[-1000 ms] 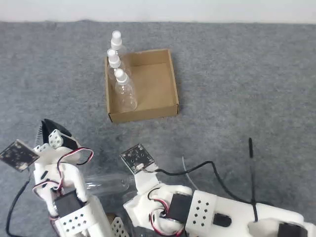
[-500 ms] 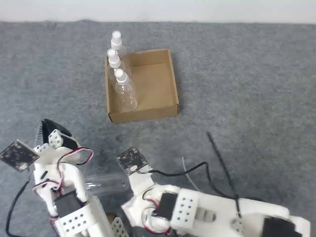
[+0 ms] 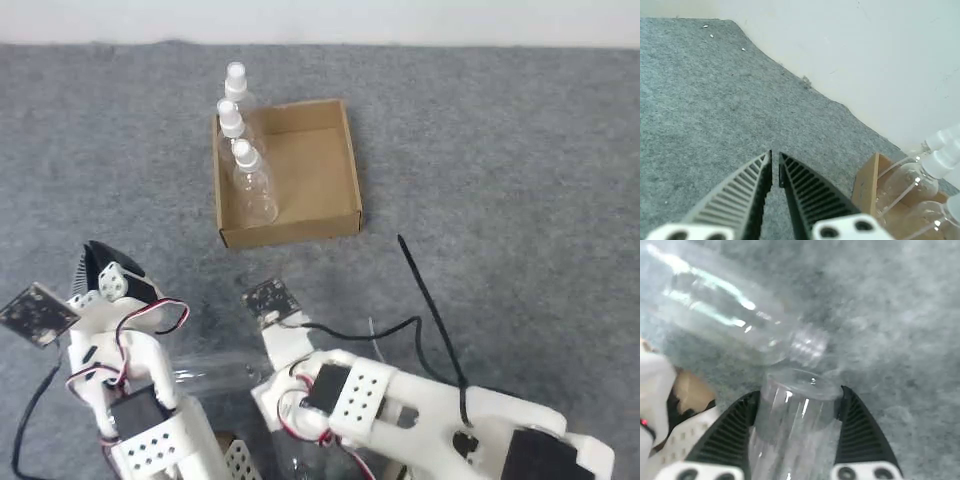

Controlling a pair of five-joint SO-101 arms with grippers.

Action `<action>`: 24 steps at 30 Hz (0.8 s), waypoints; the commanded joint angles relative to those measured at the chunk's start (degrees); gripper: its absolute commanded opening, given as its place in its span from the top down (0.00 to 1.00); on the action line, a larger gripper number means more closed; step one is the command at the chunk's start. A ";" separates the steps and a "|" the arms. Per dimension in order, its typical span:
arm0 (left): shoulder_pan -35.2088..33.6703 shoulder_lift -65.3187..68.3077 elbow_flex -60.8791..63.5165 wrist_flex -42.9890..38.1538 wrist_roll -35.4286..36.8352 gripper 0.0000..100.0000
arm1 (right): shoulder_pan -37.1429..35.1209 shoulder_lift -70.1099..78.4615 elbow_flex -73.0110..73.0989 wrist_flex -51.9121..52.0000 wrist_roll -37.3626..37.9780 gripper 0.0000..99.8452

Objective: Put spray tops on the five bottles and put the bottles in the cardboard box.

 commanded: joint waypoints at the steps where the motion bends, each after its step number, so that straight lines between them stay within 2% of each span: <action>1: -0.26 -1.05 -0.48 -1.49 -0.26 0.97 | 3.38 -1.89 -3.87 2.15 1.23 0.98; 5: -0.26 -1.05 -0.48 -1.49 -0.26 0.97 | 6.55 -8.92 -7.91 12.35 0.97 0.98; 8: -0.26 -1.05 -0.48 -1.49 -0.26 0.97 | 10.51 -14.99 -9.14 16.04 0.79 0.98; 15: -0.18 -1.05 -0.48 -1.49 -0.26 0.97 | 18.33 -23.69 -9.23 15.87 0.35 0.98; 24: -0.18 -1.05 -0.48 -1.49 -0.26 0.97 | 28.35 -24.40 -9.14 8.13 -6.95 0.98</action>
